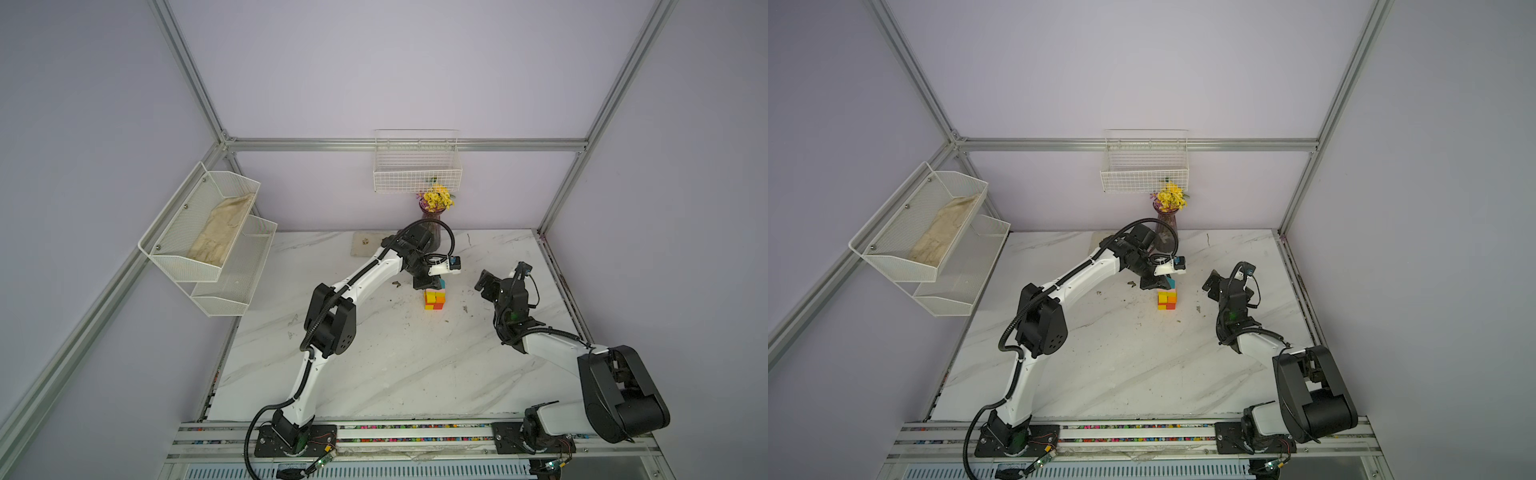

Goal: Build the wood block tower
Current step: 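Lower the teal block onto the pink block with the left gripper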

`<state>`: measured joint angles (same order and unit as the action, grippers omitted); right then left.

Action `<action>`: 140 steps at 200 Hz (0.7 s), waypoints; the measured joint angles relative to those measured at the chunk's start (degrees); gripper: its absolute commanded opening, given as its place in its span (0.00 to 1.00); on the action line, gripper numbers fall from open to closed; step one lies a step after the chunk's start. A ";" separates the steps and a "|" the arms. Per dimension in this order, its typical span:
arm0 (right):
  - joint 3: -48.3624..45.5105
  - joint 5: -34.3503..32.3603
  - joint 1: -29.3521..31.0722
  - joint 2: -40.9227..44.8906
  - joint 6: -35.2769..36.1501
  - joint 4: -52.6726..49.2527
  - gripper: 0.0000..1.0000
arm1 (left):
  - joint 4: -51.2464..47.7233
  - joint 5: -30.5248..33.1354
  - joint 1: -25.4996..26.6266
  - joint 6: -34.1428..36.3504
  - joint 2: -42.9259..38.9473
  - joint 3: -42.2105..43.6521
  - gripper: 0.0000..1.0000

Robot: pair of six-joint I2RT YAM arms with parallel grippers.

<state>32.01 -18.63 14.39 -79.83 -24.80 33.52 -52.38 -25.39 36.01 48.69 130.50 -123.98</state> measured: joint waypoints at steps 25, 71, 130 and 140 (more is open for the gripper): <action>0.00 0.00 0.00 0.00 0.02 0.00 0.97 | 0.00 0.00 0.00 0.00 0.04 0.00 0.00; 0.00 0.00 0.00 0.00 0.00 0.00 0.97 | 0.00 -0.02 0.00 0.00 0.48 -0.07 0.02; 0.00 0.00 0.00 0.00 0.02 0.00 0.97 | 0.04 -0.26 0.00 -0.02 1.62 -1.07 0.08; 0.00 0.00 0.00 0.00 0.02 0.00 0.97 | 0.04 -0.26 0.00 -0.02 1.62 -1.07 0.10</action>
<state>32.01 -18.63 14.39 -79.83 -24.77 33.52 -52.34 -25.65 36.01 48.66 132.11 -125.05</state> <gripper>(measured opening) 0.974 0.302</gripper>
